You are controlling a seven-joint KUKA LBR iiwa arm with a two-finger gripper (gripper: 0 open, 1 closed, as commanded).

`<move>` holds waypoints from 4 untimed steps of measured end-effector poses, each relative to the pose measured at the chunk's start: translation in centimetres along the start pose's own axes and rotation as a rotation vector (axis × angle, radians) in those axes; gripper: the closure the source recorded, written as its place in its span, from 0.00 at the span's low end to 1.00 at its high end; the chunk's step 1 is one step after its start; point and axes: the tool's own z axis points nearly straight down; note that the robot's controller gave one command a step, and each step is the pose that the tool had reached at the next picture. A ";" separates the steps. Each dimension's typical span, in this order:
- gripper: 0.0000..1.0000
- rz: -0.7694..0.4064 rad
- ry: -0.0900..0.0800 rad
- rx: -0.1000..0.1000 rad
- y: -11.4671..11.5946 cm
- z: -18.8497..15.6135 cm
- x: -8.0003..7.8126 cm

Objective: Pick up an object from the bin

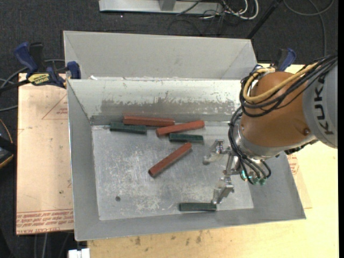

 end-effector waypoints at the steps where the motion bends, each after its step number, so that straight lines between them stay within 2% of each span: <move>1: 0.00 0.000 -0.003 0.000 0.0 -0.2 -0.1; 2: 0.00 -0.062 -0.010 0.000 -2.5 0.3 -0.8; 3: 0.00 -0.162 -0.013 0.002 -1.8 4.9 -0.8; 4: 0.00 -0.186 -0.011 0.001 -1.4 6.2 -0.8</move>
Offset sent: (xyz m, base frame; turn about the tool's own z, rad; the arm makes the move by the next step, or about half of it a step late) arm 0.0130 -0.0509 -0.0086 -0.1140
